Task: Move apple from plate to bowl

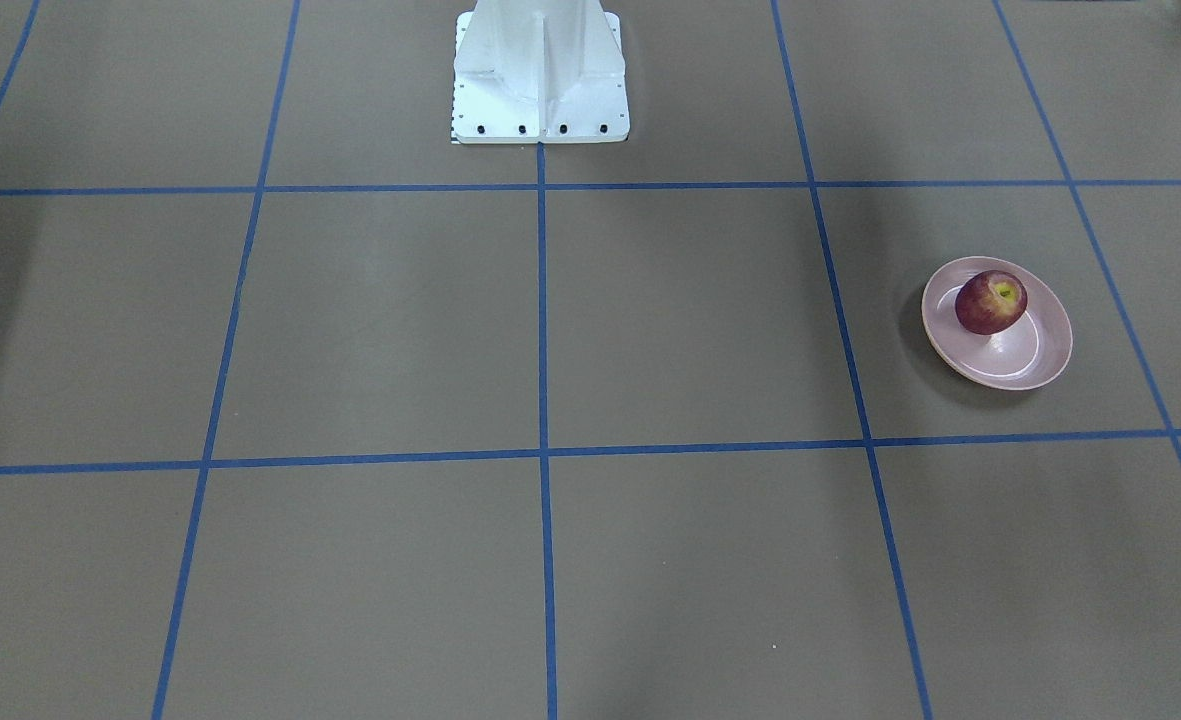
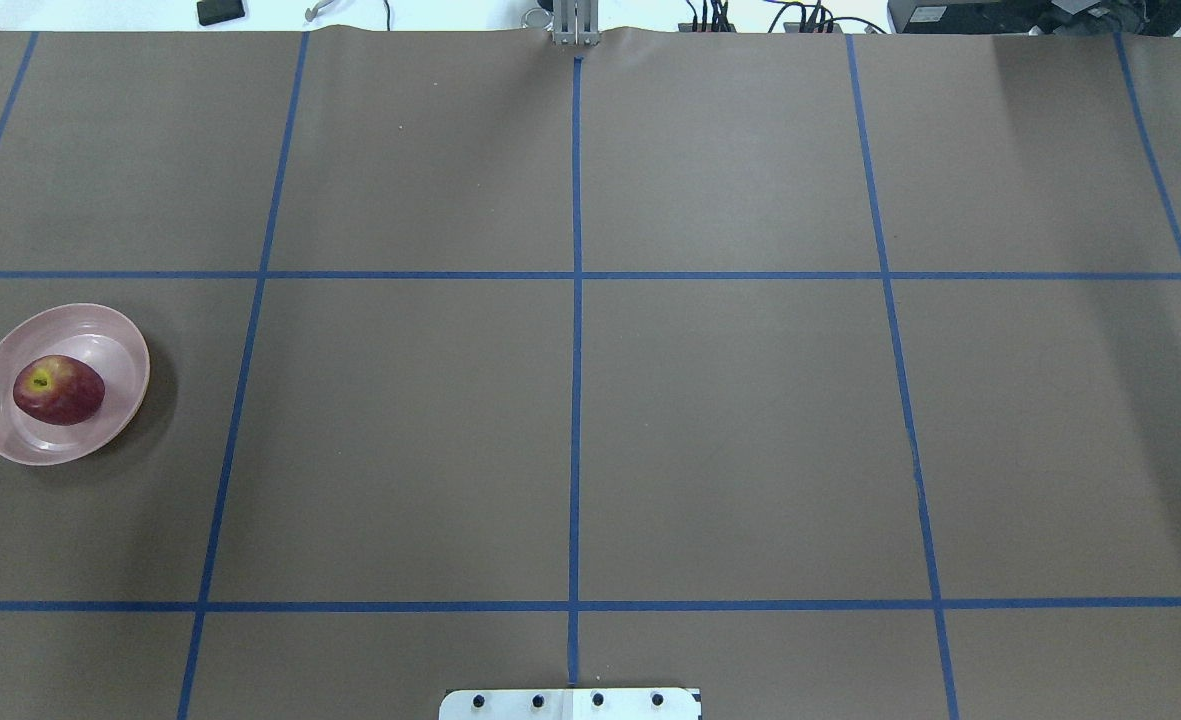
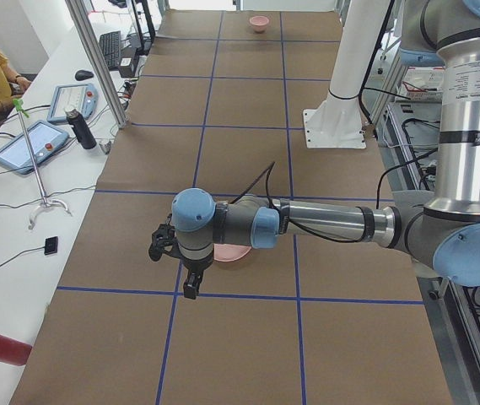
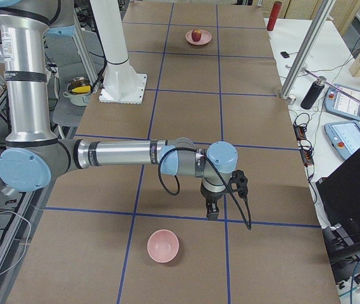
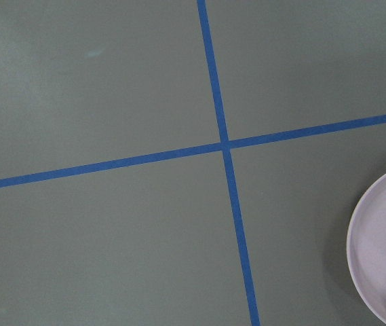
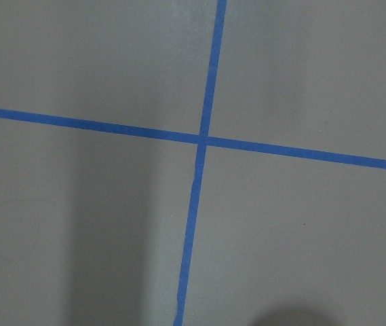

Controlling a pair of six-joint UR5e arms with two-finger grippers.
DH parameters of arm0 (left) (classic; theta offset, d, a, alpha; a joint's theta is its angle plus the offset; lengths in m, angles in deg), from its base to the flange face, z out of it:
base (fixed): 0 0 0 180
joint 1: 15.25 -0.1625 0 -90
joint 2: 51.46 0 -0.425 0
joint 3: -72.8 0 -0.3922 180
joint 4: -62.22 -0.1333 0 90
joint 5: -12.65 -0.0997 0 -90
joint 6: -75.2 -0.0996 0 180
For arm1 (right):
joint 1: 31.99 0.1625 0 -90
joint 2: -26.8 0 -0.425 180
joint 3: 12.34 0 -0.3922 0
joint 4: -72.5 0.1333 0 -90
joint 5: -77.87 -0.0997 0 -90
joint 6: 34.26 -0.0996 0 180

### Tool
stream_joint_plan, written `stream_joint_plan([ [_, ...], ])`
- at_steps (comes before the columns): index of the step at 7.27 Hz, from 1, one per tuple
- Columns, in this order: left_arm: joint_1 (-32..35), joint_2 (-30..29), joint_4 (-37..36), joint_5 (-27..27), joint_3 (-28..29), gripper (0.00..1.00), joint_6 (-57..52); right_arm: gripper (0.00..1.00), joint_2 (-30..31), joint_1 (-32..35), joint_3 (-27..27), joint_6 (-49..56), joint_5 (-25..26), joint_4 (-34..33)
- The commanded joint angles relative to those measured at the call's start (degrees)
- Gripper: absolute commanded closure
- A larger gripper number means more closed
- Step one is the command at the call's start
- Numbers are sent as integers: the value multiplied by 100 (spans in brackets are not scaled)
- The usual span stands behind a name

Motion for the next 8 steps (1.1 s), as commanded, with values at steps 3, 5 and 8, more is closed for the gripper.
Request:
stream_joint_plan([
  [3,0,0,2,104,34,2,0,0,615,4,-754,25,-45,1978],
  [5,0,0,2,113,8,2,0,0,1202,4,-1102,60,-107,2783],
  [8,0,0,107,113,17,2,0,8,1793,4,-1154,104,-90,3146],
])
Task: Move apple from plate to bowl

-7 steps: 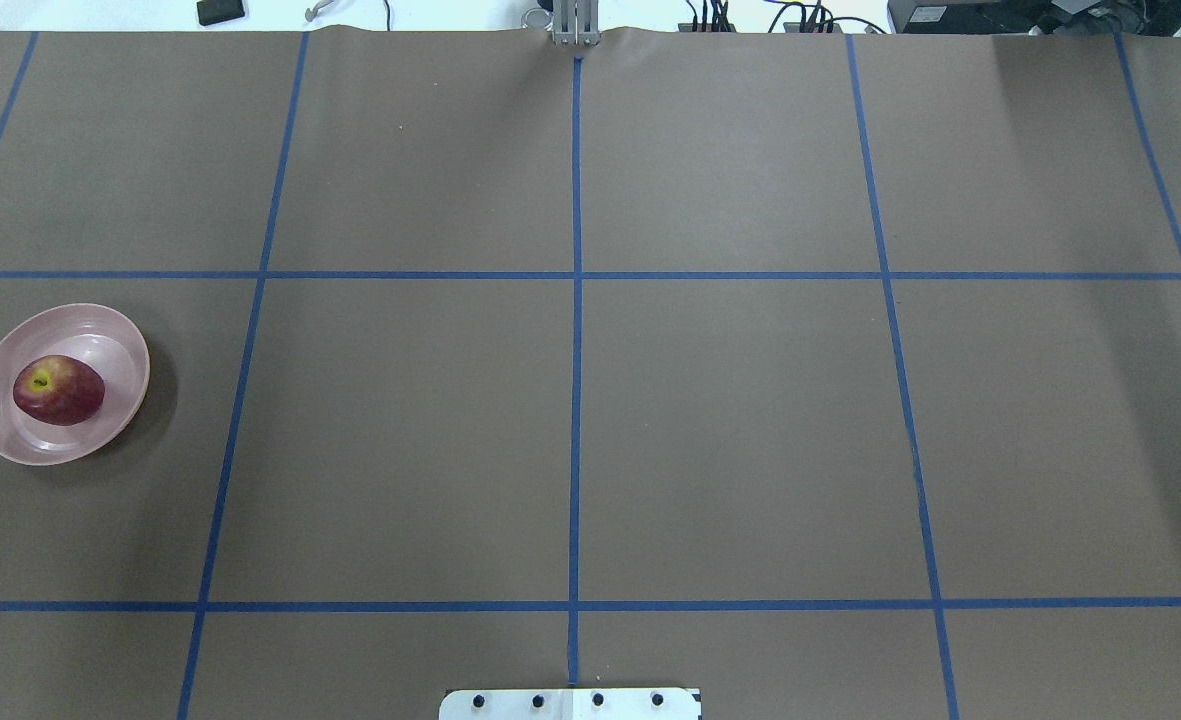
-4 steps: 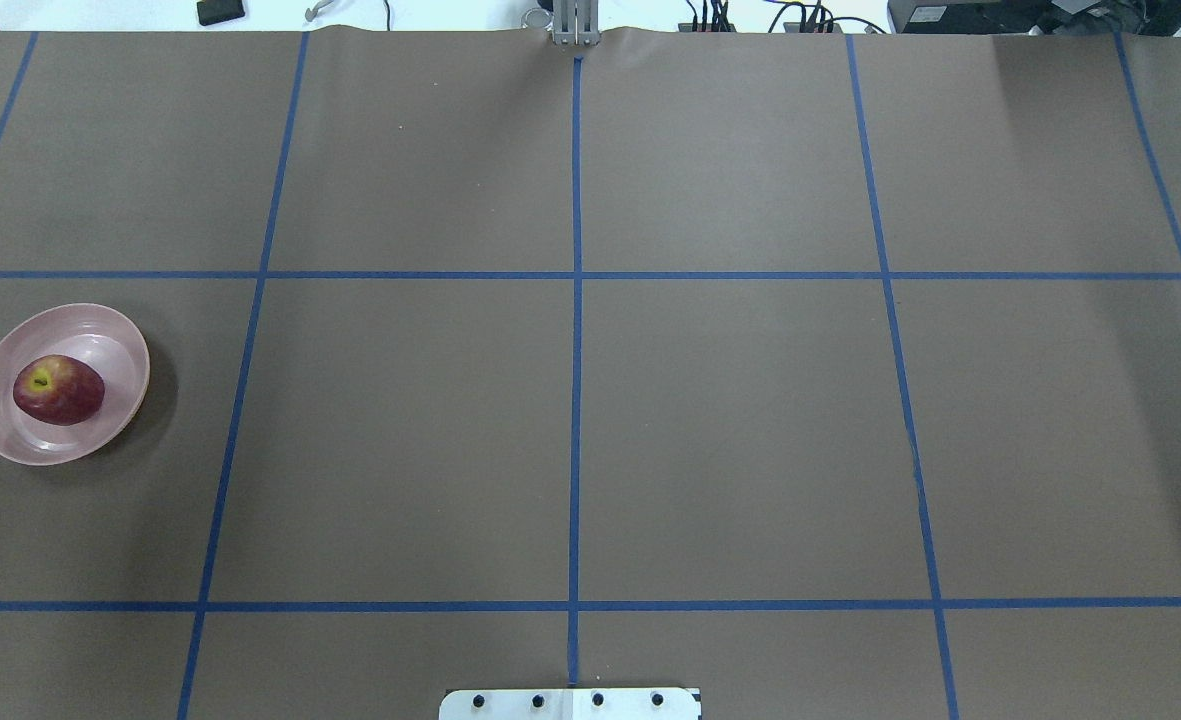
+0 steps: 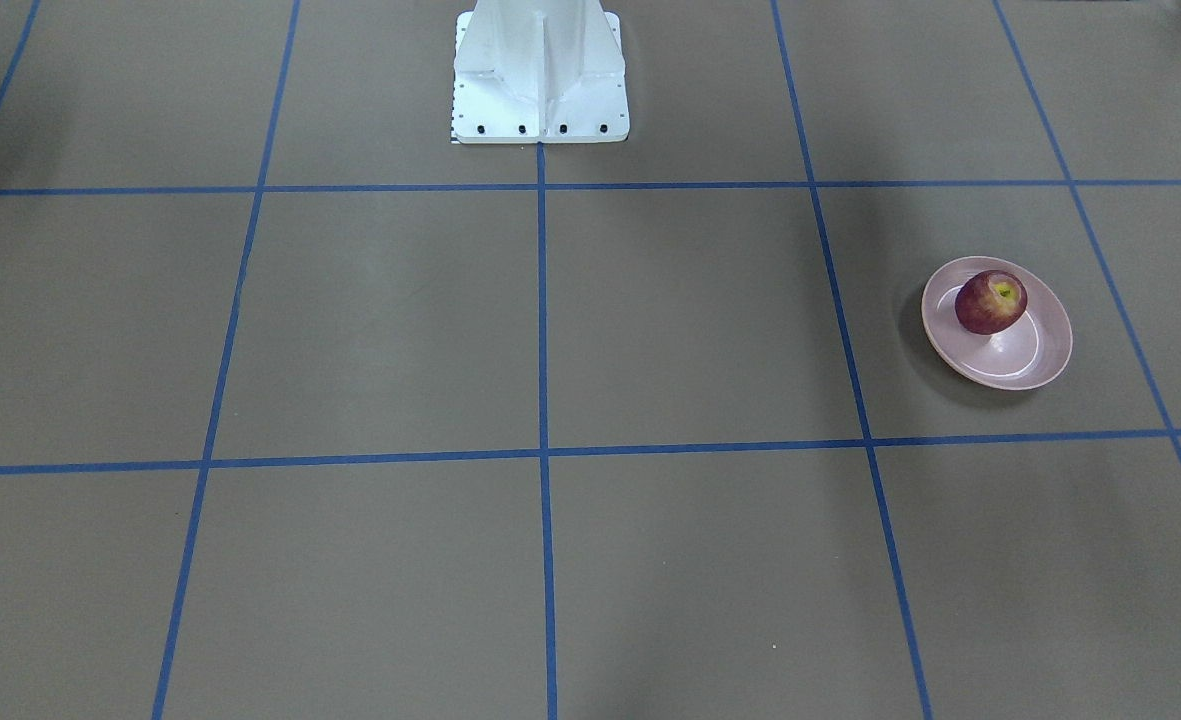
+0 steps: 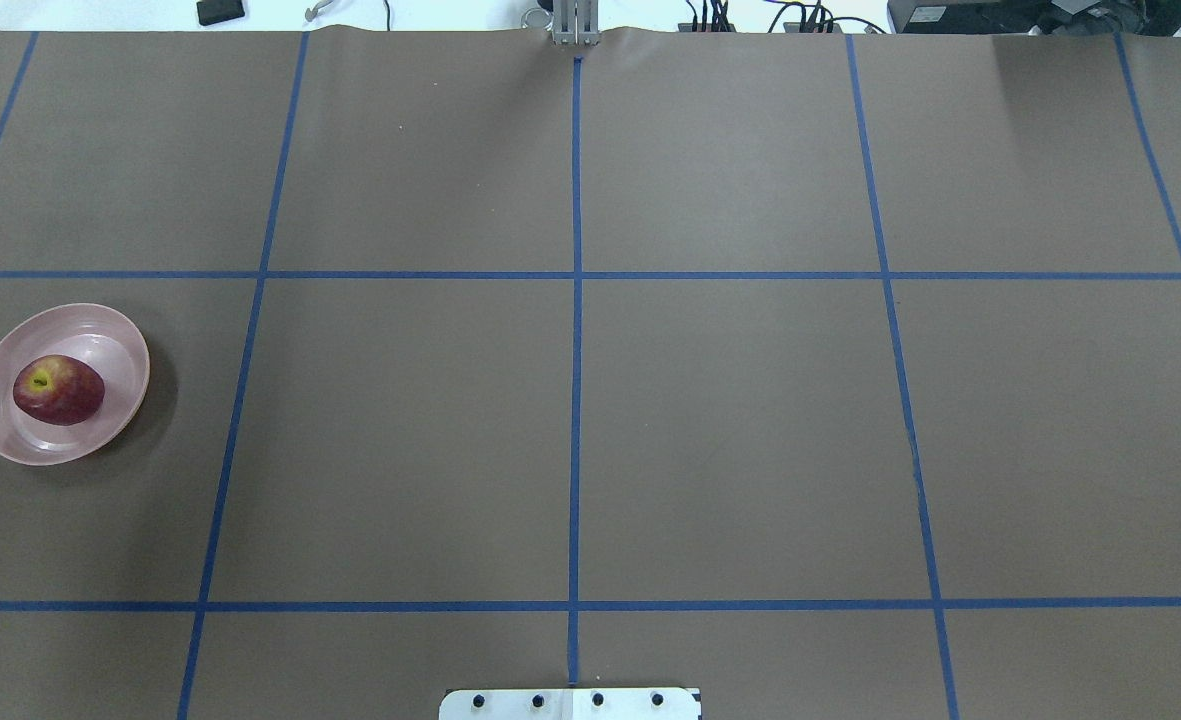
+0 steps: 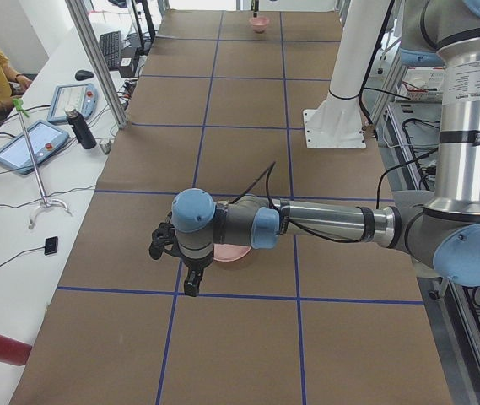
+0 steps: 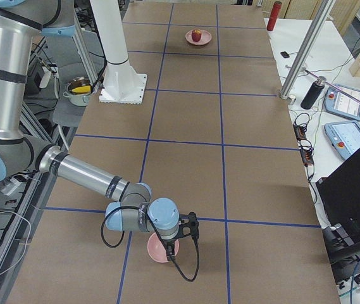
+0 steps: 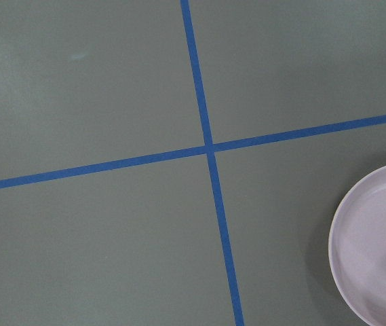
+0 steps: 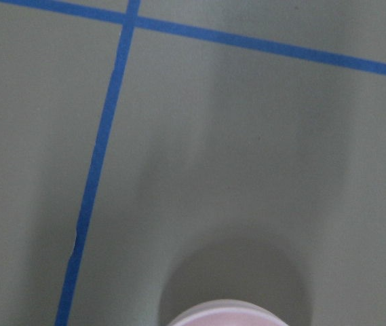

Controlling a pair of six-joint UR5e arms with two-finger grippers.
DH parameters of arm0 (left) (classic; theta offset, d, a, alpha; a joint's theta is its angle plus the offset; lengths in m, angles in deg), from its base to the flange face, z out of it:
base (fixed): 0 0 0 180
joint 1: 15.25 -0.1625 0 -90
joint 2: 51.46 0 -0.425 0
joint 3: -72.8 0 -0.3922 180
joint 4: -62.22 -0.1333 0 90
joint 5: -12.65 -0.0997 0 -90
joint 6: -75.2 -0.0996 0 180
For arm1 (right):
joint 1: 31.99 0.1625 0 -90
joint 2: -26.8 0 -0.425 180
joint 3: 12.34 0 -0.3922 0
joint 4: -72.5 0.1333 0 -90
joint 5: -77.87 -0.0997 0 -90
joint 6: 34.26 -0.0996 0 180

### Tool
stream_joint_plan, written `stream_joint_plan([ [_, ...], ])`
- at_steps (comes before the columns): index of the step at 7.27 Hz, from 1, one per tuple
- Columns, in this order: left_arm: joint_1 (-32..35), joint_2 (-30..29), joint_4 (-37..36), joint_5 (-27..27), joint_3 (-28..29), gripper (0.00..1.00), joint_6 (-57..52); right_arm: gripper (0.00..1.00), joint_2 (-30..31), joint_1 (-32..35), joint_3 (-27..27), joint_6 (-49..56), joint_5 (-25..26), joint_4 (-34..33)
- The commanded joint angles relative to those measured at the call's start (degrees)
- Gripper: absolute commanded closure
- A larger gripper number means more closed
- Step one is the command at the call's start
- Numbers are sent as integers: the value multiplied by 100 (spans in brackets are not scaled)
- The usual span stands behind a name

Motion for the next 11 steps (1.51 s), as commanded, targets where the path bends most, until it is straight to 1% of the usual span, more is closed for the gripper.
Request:
stream_joint_plan([
  [1,0,0,59,0,-2,2,0,14,146,0,-211,32,35,89],
  [2,0,0,59,0,-11,2,0,22,67,0,-361,15,53,89],
  [4,0,0,59,0,-11,2,0,23,-30,104,-494,14,88,89],
  [5,0,0,68,0,-11,2,0,27,-39,166,-590,6,175,89],
  [6,0,0,68,0,-11,2,0,41,-126,254,-774,-3,211,89],
  [7,0,0,68,0,-11,2,0,66,-171,298,-906,-47,211,89],
  [8,0,0,68,0,-11,2,0,83,-180,299,-951,-73,211,80],
  [10,0,0,68,0,-11,2,0,83,-250,299,-1048,-82,211,80],
  [11,0,0,68,0,-11,2,0,87,-250,299,-1048,-82,211,80],
])
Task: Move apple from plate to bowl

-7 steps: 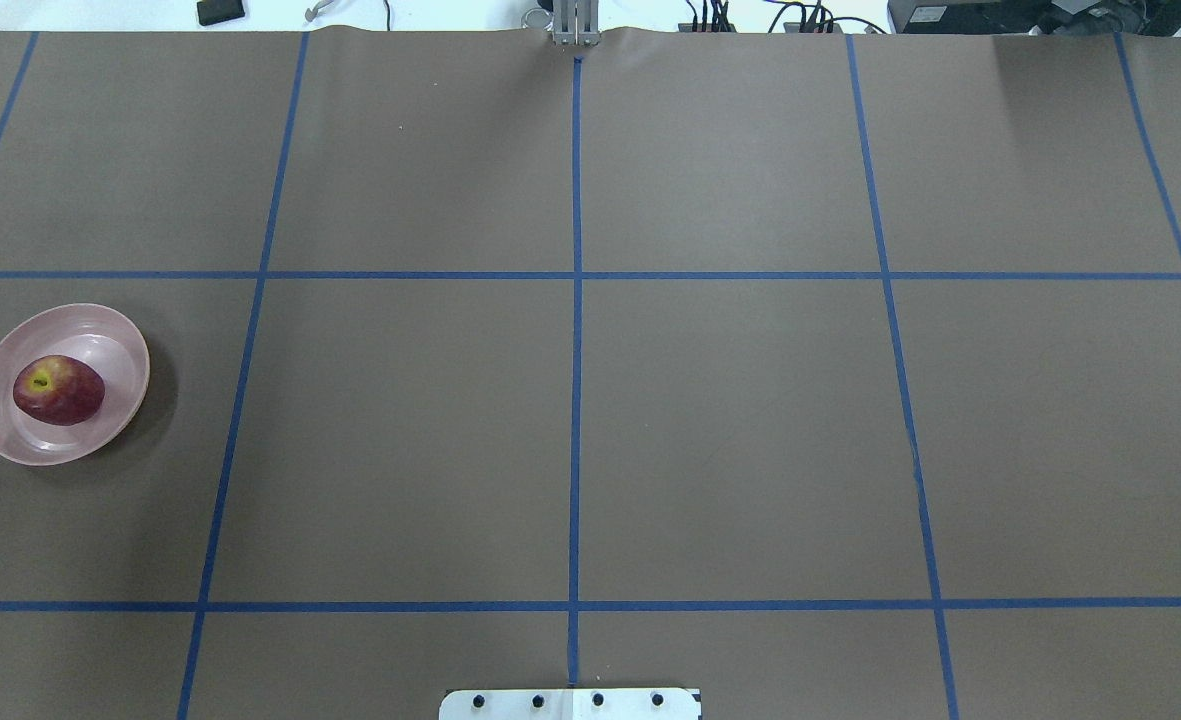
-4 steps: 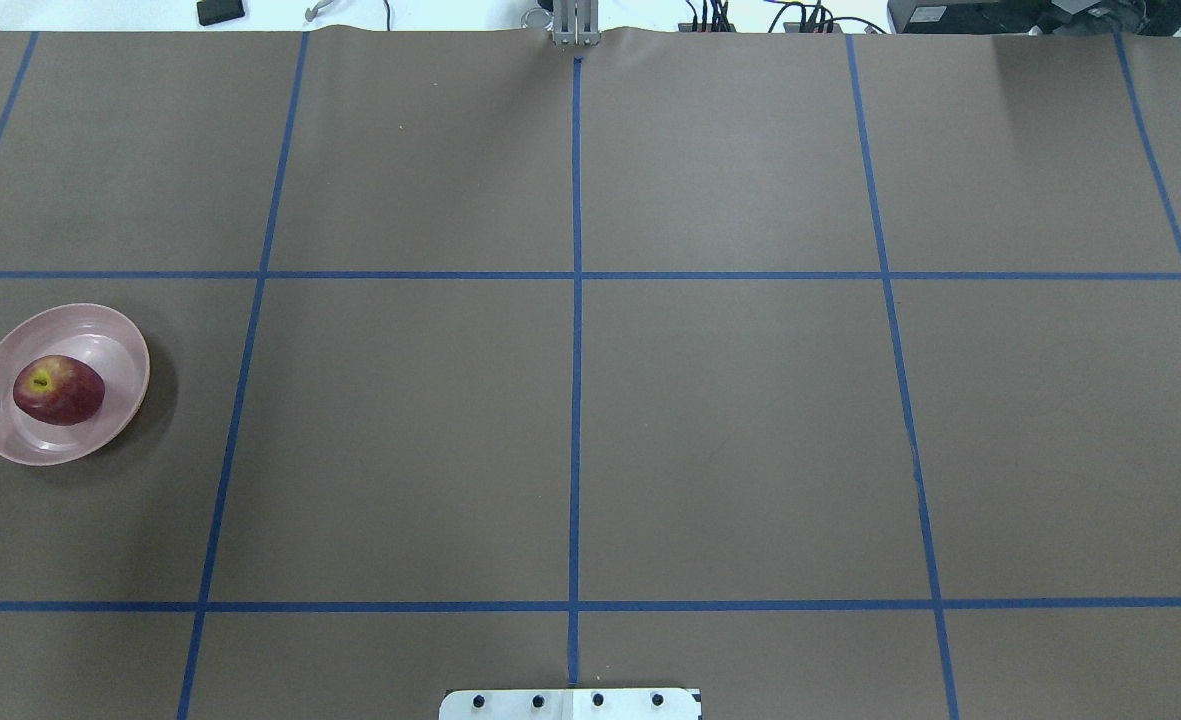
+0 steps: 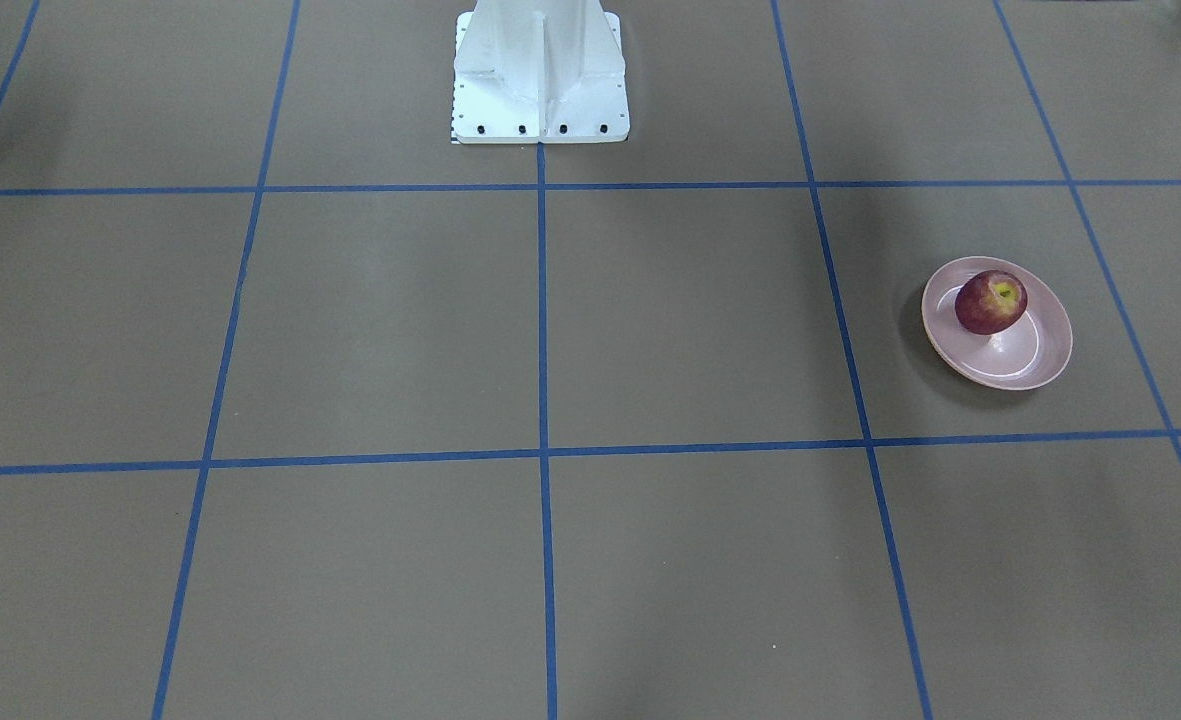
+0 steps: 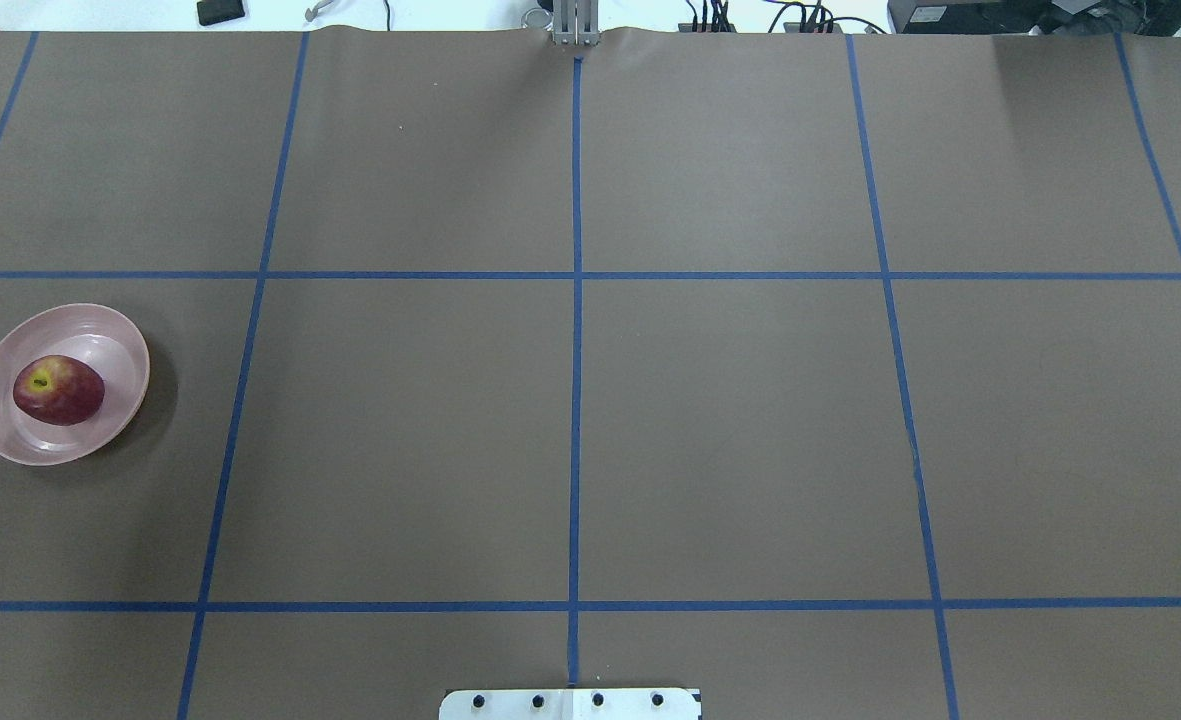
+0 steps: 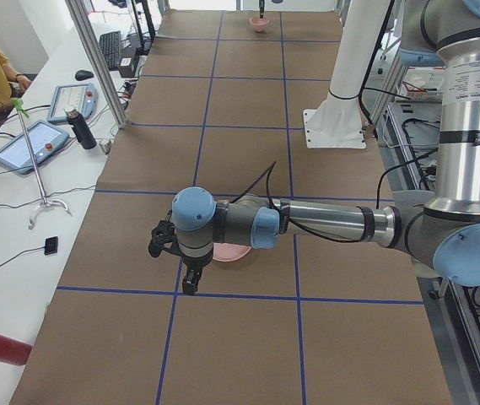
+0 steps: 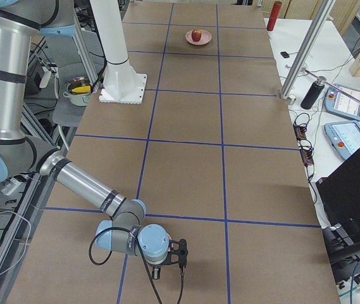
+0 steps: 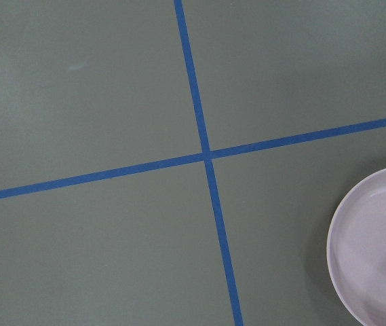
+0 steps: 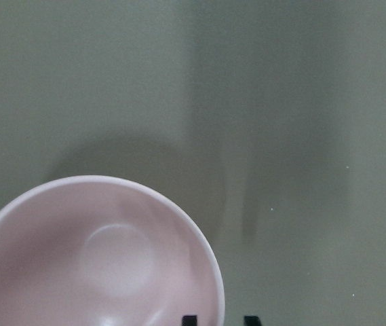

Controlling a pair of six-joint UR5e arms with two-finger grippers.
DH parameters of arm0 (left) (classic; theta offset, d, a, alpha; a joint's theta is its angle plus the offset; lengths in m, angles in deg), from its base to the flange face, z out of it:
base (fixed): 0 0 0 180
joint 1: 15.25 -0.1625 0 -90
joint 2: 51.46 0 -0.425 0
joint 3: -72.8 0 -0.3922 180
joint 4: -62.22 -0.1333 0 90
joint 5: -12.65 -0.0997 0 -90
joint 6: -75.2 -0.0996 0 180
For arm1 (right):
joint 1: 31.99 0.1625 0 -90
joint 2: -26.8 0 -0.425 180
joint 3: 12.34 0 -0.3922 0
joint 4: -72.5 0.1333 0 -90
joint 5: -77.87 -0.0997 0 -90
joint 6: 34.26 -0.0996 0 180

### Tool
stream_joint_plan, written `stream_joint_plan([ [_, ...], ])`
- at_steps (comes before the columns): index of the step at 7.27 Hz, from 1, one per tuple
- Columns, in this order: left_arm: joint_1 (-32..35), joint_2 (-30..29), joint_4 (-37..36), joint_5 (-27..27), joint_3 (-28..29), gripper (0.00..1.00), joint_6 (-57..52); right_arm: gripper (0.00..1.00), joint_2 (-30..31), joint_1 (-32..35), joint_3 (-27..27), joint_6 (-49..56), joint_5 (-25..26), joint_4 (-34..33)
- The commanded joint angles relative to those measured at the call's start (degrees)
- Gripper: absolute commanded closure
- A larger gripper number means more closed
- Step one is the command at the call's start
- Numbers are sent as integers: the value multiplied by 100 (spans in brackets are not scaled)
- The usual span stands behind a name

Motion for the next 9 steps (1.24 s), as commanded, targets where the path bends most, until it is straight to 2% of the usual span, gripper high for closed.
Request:
stream_joint_plan([
  [1,0,0,0,0,0,2,0,87,-40,2,-31,-5,0,-1],
  [2,0,0,0,0,9,2,0,86,-49,2,-22,-5,0,-1],
  [3,0,0,0,0,9,2,0,100,-145,2,-14,-118,-26,-1],
  [5,0,0,0,0,9,2,0,100,-294,2,74,-242,-78,-35],
  [6,0,0,-9,0,9,2,0,100,-417,11,83,-295,-409,-114],
  [7,0,0,0,0,9,2,0,100,-557,11,135,-539,-978,-219],
  [9,0,0,0,0,9,2,0,100,-699,-76,870,-1930,-1229,-220],
])
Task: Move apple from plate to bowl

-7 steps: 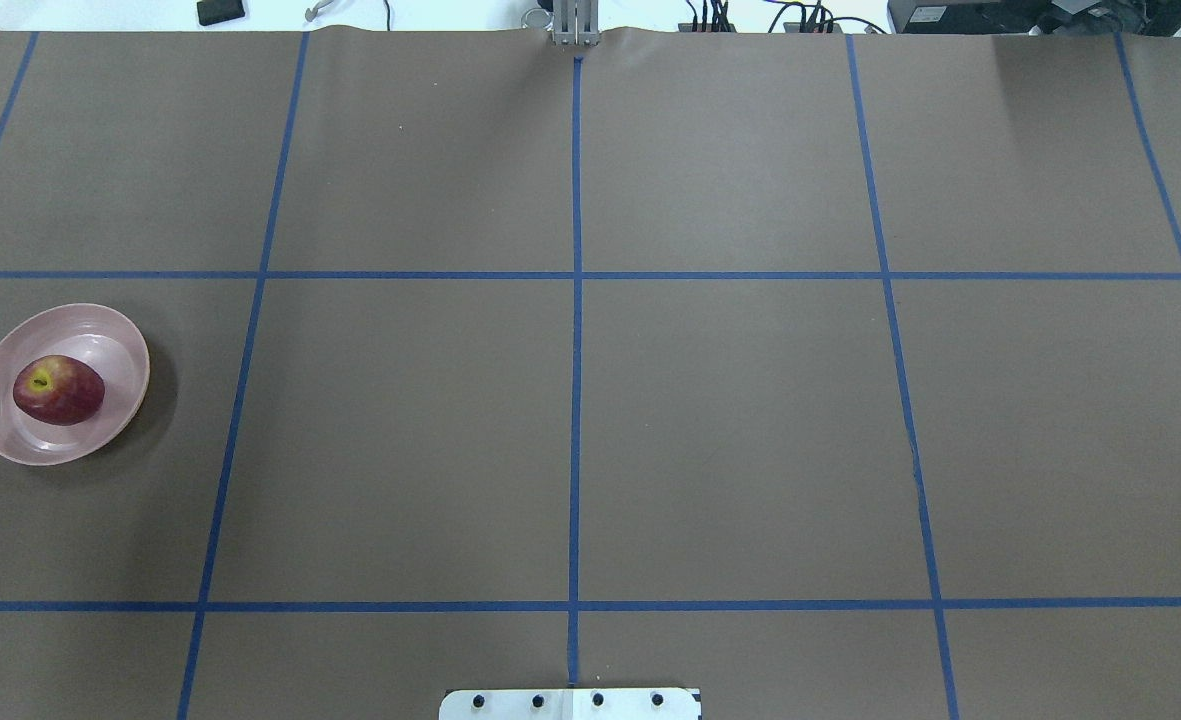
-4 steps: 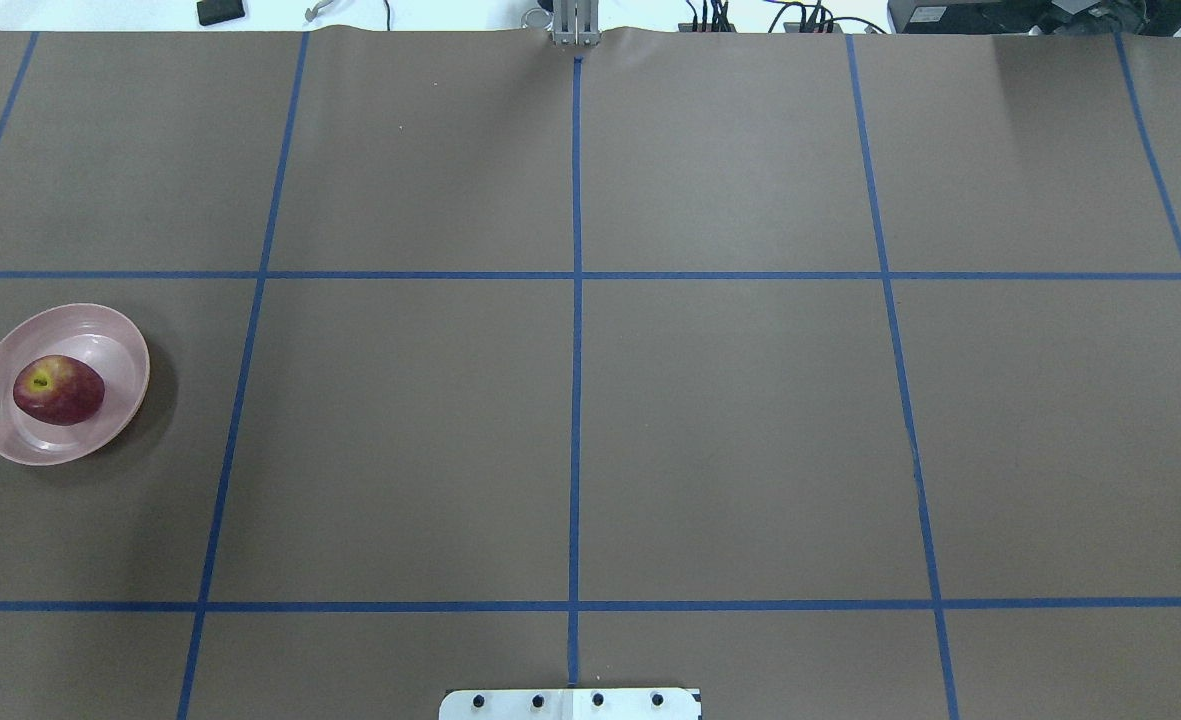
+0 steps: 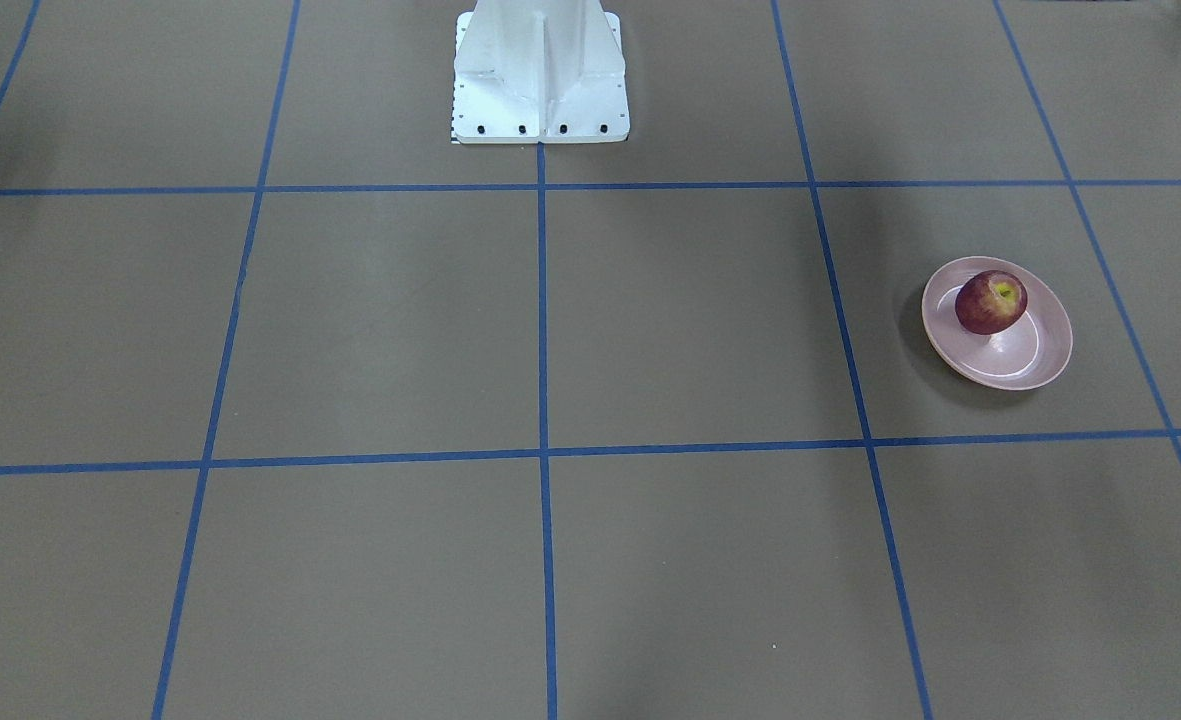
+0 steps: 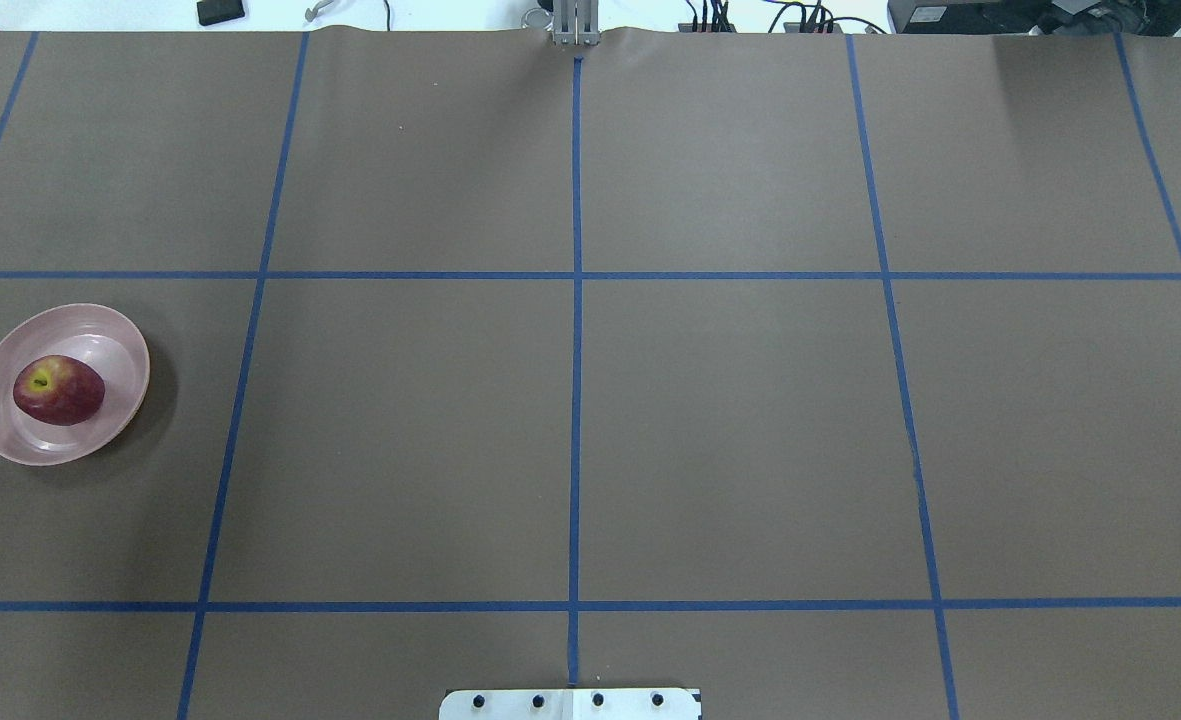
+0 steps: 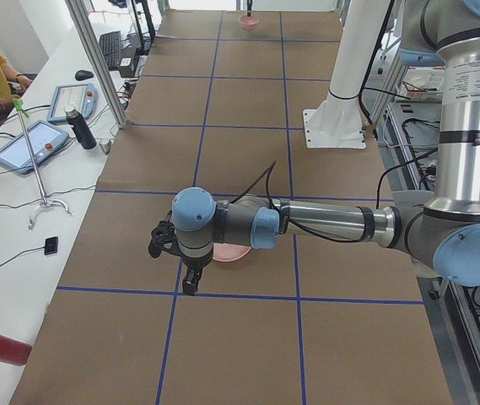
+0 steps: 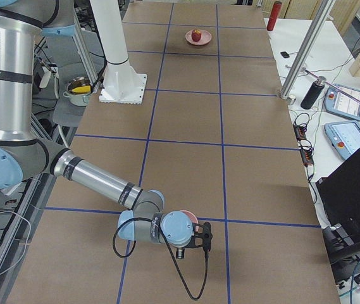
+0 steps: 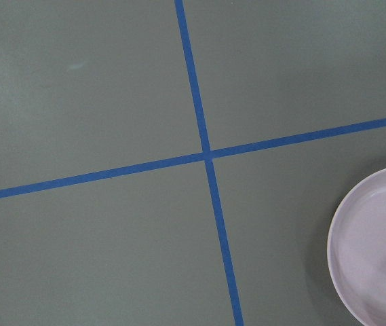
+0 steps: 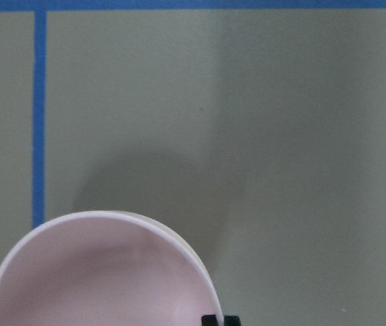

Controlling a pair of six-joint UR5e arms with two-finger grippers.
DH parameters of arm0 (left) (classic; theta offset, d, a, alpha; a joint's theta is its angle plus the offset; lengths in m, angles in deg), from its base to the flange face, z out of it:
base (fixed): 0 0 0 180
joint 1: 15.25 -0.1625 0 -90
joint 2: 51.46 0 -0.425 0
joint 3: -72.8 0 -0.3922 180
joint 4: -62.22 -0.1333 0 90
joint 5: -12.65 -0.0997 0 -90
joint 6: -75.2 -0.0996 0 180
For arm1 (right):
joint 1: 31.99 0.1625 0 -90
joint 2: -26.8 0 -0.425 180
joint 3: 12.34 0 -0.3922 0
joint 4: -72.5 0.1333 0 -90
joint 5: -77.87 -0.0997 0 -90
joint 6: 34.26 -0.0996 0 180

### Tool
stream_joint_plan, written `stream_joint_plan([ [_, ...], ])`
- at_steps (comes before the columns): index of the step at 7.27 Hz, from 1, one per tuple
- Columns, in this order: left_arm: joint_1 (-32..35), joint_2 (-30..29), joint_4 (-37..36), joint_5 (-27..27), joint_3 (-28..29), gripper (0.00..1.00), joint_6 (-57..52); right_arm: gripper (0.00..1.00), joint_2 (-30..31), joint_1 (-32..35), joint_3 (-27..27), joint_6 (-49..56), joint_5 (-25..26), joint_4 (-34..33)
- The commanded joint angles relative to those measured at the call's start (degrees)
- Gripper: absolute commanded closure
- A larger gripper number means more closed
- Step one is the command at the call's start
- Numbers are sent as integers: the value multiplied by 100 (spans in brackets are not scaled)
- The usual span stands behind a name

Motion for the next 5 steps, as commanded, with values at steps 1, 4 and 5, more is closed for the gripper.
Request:
stream_joint_plan([
  [1,0,0,4,0,3,2,0,100,-212,-366,845,-1423,-353,-25],
  [4,0,9,-4,0,-6,2,0,100,-1071,-1535,1848,-3996,-223,-25],
  [5,0,9,-4,0,-6,2,0,100,-1431,-1999,2155,-4839,12,-34],
])
